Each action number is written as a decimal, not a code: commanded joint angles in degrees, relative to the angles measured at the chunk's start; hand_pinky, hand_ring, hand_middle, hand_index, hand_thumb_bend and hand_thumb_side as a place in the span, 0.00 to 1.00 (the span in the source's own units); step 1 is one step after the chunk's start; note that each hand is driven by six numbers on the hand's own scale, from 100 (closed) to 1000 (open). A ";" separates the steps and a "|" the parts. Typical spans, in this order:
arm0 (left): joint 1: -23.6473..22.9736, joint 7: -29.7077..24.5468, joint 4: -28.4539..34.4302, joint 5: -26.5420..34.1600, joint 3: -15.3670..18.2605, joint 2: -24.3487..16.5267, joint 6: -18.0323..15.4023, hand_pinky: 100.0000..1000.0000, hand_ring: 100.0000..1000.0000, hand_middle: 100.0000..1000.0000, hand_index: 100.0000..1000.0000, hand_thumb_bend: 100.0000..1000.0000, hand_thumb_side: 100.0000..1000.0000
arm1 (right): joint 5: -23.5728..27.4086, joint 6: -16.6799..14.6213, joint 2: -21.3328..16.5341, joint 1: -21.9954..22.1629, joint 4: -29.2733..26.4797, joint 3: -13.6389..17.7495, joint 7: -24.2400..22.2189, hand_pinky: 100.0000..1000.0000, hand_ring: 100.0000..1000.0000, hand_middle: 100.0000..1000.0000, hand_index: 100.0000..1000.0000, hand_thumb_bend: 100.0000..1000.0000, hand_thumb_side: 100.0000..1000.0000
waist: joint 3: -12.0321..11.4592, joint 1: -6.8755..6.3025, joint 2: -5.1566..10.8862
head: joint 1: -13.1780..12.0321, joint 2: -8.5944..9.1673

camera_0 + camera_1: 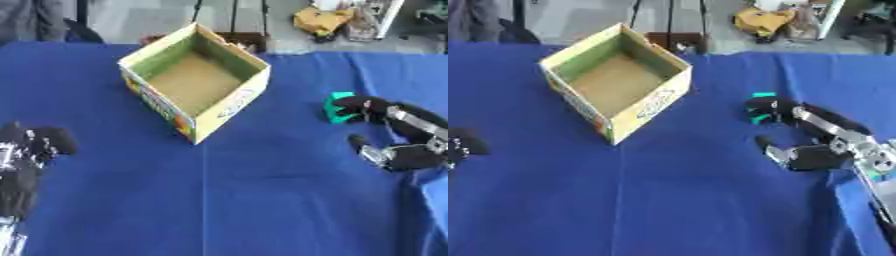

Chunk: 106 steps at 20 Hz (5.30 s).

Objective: Pick up objects on the table and place them in the box.

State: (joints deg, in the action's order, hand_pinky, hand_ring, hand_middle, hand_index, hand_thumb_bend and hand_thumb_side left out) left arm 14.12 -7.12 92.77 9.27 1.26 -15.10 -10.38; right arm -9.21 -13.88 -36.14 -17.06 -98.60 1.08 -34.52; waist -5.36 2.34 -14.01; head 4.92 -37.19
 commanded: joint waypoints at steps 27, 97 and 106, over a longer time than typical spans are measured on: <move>-0.21 -0.89 0.26 -0.83 -0.55 -2.47 0.24 0.58 0.57 0.54 0.63 0.34 1.00 | -20.24 -10.77 -13.65 -12.69 19.22 -2.45 4.80 0.83 0.93 0.92 0.94 0.39 0.08 | -3.50 2.63 2.07 | 1.86 1.09; 0.86 -2.03 0.54 -1.47 -1.21 -2.83 -0.04 0.59 0.57 0.54 0.63 0.31 1.00 | -28.36 -10.74 -6.54 -21.41 42.64 -0.66 5.82 0.80 0.87 0.89 0.94 0.10 0.11 | -7.62 2.71 -0.22 | 4.06 1.41; 0.86 -2.06 0.49 -1.51 -1.19 -2.80 -0.04 0.59 0.57 0.54 0.63 0.32 1.00 | -29.17 -9.90 -6.54 -21.45 43.02 -0.37 5.82 0.73 0.73 0.88 0.94 0.00 0.00 | -7.35 2.71 -0.27 | 3.96 1.42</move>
State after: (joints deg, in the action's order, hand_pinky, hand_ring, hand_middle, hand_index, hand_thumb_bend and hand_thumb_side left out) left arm 14.31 -9.04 92.26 7.93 0.17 -16.72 -10.33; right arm -37.78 -24.07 -41.10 -37.77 -55.48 0.03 -28.79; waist -12.80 5.37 -15.09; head 8.77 -36.19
